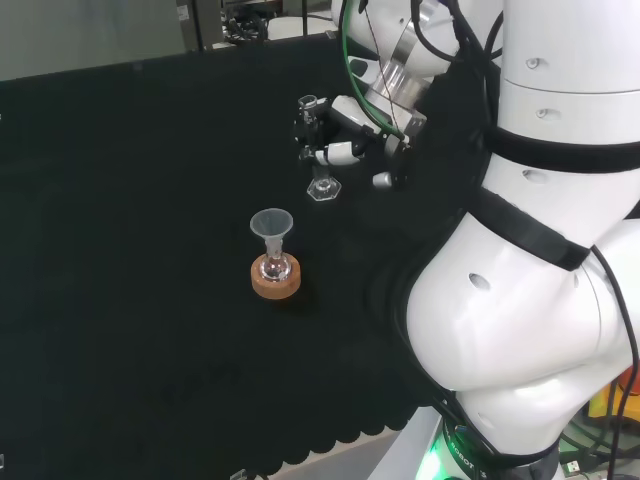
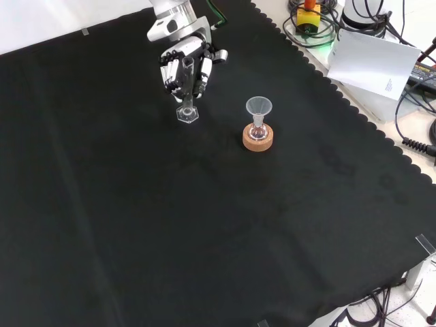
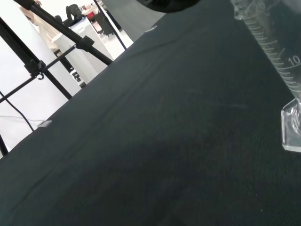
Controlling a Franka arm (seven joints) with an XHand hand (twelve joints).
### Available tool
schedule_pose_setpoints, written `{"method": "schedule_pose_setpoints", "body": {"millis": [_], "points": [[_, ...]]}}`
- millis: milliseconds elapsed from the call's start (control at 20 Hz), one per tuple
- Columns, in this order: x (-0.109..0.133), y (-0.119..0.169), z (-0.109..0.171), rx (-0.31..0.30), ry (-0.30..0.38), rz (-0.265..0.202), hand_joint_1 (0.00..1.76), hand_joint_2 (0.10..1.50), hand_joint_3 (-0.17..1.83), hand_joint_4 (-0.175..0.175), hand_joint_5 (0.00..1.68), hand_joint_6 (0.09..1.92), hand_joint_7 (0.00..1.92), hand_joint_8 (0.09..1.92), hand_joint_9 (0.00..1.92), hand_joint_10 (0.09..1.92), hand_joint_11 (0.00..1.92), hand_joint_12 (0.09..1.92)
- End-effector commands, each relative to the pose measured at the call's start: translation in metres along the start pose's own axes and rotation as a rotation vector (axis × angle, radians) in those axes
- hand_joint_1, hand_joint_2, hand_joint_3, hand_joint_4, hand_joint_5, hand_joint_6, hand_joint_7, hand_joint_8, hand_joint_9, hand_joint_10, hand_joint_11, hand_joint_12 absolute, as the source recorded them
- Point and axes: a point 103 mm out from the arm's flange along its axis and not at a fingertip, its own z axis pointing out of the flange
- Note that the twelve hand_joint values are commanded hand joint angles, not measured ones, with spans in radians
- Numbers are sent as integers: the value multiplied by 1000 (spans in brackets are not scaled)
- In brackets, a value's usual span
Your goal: Put the graduated cylinder back on the table.
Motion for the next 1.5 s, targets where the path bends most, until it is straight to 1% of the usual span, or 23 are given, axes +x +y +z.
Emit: {"method": "schedule_pose_setpoints", "body": {"millis": [50, 1150, 1500], "points": [[-6, 4, 7, -13, 12, 3, 1235, 1186, 0, -175, 833, 1230, 862, 1219, 1386, 163, 1192, 745], [-20, 13, 28, -1, 39, 29, 1233, 1189, 1, -175, 828, 1238, 856, 1227, 1378, 158, 1169, 749], [-24, 13, 32, -9, 54, 38, 1230, 1195, 2, -175, 817, 1255, 843, 1245, 1365, 155, 1155, 760]]}}
